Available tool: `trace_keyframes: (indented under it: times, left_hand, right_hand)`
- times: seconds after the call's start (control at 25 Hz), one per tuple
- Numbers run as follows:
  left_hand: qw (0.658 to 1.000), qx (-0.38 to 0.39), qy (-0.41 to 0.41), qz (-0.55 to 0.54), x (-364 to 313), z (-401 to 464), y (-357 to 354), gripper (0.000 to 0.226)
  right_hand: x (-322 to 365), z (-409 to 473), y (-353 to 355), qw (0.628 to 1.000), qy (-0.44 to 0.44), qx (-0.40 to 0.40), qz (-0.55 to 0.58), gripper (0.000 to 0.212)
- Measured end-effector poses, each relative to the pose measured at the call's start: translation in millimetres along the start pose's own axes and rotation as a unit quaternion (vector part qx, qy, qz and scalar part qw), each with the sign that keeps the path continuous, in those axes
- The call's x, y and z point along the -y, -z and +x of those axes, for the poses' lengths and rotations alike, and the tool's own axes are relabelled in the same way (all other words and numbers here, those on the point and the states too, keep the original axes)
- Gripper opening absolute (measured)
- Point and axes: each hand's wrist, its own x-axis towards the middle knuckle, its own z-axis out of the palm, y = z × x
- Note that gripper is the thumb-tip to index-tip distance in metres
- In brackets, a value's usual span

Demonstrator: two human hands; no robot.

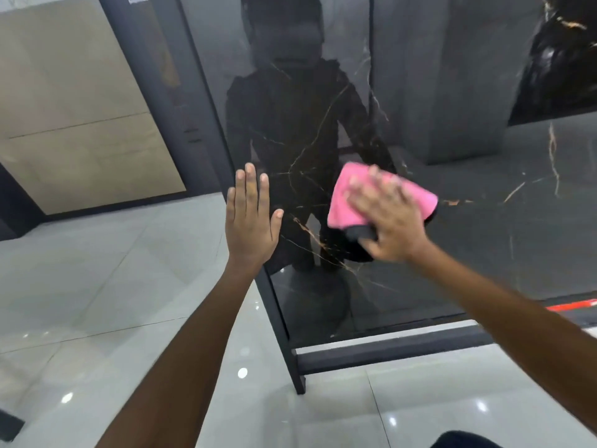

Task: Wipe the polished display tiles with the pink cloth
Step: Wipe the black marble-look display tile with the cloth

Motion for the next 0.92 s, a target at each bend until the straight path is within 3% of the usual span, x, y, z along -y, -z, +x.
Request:
trace_keyframes:
  times: [0.04, 0.12, 0.16, 0.2, 0.24, 0.32, 0.36, 0.4, 0.44, 0.48, 0.56, 0.6, 0.64, 0.68, 0.76, 0.84, 0.88, 0.92]
  left_hand:
    - [1.0, -0.001, 0.001, -0.004, 0.8, 0.0, -1.1, 0.057]
    - [1.0, -0.007, -0.002, -0.007, 4.0, -1.2, -1.1, 0.057]
    - [1.0, -0.011, -0.005, -0.001, 4.2, -2.1, -1.3, 0.057]
    - [1.0, -0.013, -0.005, 0.002, 3.7, -3.6, -2.3, 0.057]
    - [1.0, -0.016, 0.0, -0.003, 2.6, -6.0, -3.9, 0.057]
    - [0.999, -0.026, 0.012, -0.022, 0.1, -11.3, -7.7, 0.055]
    - [0.999, -0.03, 0.014, -0.028, -0.3, -13.6, -9.5, 0.055]
    - [0.999, -0.031, 0.014, -0.029, -0.4, -15.6, -10.7, 0.054]
    - [0.999, -0.033, 0.011, -0.027, -0.5, -17.4, -11.7, 0.054]
    - [0.999, -0.035, 0.008, -0.023, -0.7, -19.5, -13.0, 0.054]
    - [0.999, -0.037, 0.003, -0.016, -1.6, -24.8, -15.2, 0.054]
    - [0.999, -0.039, 0.001, -0.009, -2.5, -27.8, -16.5, 0.055]
    - [0.999, -0.043, -0.001, -0.003, -3.7, -29.8, -18.1, 0.055]
    - [0.999, -0.047, -0.003, 0.001, -4.3, -30.5, -19.6, 0.055]
    - [0.999, -0.052, 0.002, -0.001, -5.0, -32.1, -21.5, 0.055]
    - [0.998, -0.055, 0.008, -0.011, -6.2, -34.5, -22.3, 0.055]
    - [0.998, -0.057, 0.008, -0.016, -7.1, -35.6, -23.5, 0.054]
    - [0.998, -0.059, 0.007, -0.017, -7.3, -36.1, -24.6, 0.054]
  right_hand:
    - [18.5, -37.3, -12.6, 0.991, 0.092, 0.094, 0.004, 0.069]
    - [28.7, -87.3, -18.3, 0.924, 0.284, 0.255, 0.002, 0.081]
    - [21.8, -89.3, -17.3, 0.904, 0.338, 0.26, -0.008, 0.082]
    - [14.8, -80.1, -16.5, 0.916, 0.336, 0.221, -0.007, 0.076]
    - [10.9, -61.2, -10.4, 0.948, 0.268, 0.169, 0.013, 0.066]
    - [8.0, -11.7, 2.3, 0.997, 0.014, 0.011, 0.071, 0.047]
    - [10.3, 3.8, 2.7, 0.991, -0.088, -0.053, 0.09, 0.04]
    - [17.9, 8.4, -1.3, 0.986, -0.12, -0.078, 0.089, 0.039]
    - [29.1, 0.5, -9.5, 0.992, -0.08, -0.063, 0.067, 0.044]
    - [44.0, -18.0, -20.7, 0.999, 0.007, -0.001, 0.051, 0.057]
    - [68.7, -64.6, -35.6, 0.961, 0.215, 0.17, 0.044, 0.084]
    - [67.8, -77.3, -36.4, 0.937, 0.268, 0.223, 0.031, 0.087]
    - [61.0, -76.1, -35.4, 0.934, 0.286, 0.212, 0.025, 0.083]
    - [53.7, -66.2, -34.2, 0.952, 0.251, 0.173, 0.035, 0.076]
    - [45.9, -33.2, -21.8, 0.997, 0.053, 0.039, 0.038, 0.053]
    - [50.2, -21.7, -21.8, 0.992, -0.108, -0.057, 0.023, 0.037]
    - [60.3, -30.4, -30.5, 0.993, -0.1, -0.057, 0.002, 0.04]
    - [73.4, -46.7, -41.6, 0.999, -0.04, -0.009, -0.024, 0.049]
